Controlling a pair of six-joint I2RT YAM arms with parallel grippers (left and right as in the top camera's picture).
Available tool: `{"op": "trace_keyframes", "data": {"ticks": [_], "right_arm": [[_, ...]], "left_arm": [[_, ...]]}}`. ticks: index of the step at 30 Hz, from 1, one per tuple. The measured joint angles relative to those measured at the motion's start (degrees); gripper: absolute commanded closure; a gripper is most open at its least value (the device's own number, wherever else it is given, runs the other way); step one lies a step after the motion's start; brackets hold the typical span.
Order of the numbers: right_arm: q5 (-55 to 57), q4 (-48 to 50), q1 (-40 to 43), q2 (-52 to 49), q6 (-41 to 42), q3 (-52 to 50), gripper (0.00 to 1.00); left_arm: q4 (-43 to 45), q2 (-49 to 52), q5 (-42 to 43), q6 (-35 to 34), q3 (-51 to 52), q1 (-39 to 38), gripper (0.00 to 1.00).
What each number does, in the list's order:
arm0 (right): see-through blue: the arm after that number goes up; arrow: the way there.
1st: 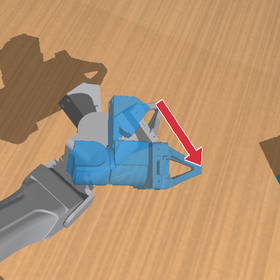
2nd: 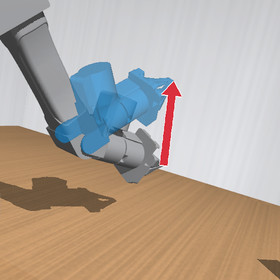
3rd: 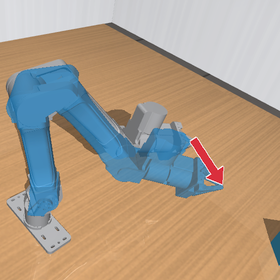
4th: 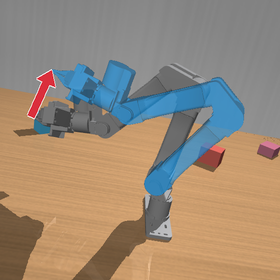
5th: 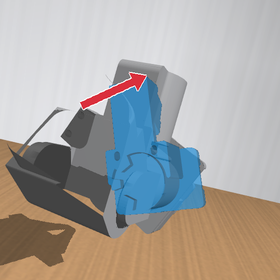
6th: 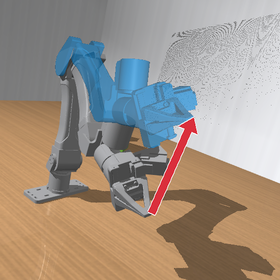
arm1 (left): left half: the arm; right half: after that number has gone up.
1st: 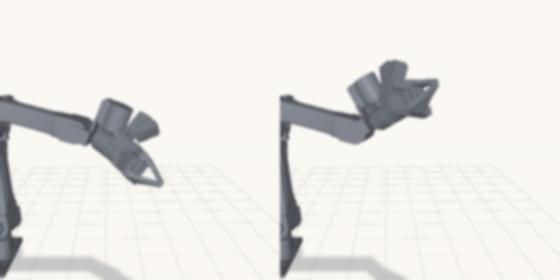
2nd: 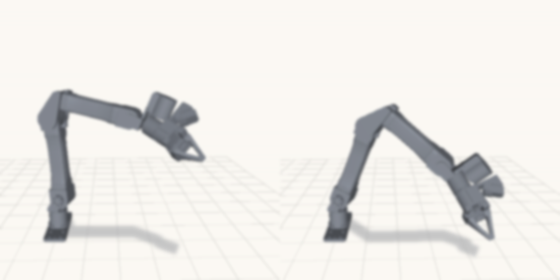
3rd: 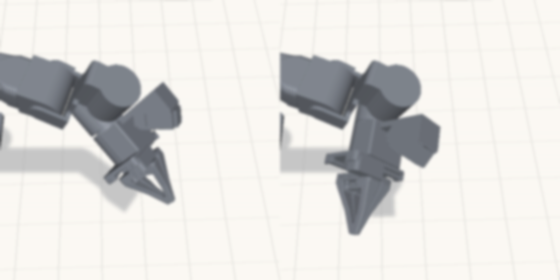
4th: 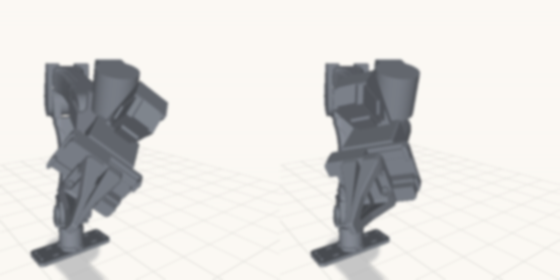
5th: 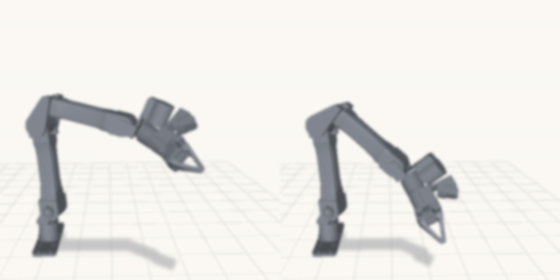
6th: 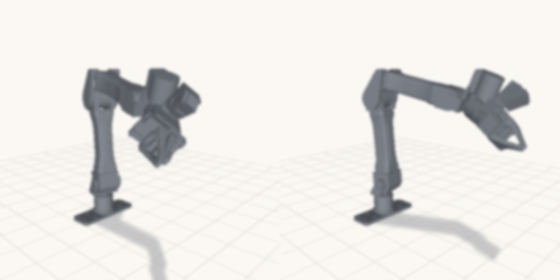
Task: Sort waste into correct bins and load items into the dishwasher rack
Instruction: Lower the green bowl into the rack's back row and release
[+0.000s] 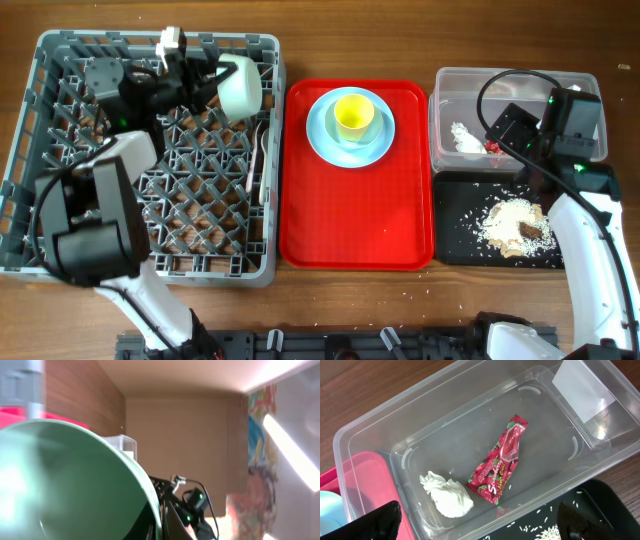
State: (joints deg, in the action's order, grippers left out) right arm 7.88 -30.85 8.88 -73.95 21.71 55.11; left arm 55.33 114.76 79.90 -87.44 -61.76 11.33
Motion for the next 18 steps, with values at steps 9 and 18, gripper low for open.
{"op": "trace_keyframes", "data": {"ticks": [9, 18], "right_arm": [[0.0, 0.0, 0.0, 0.0, 0.0, 0.0, 0.0], [0.0, 0.0, 0.0, 0.0, 0.0, 0.0, 0.0]], "left_arm": [[0.04, 4.68, -1.2, 2.58, -1.09, 4.11, 0.78], [0.68, 5.38, 1.84, 3.78, -1.09, 9.66, 0.0]]}}
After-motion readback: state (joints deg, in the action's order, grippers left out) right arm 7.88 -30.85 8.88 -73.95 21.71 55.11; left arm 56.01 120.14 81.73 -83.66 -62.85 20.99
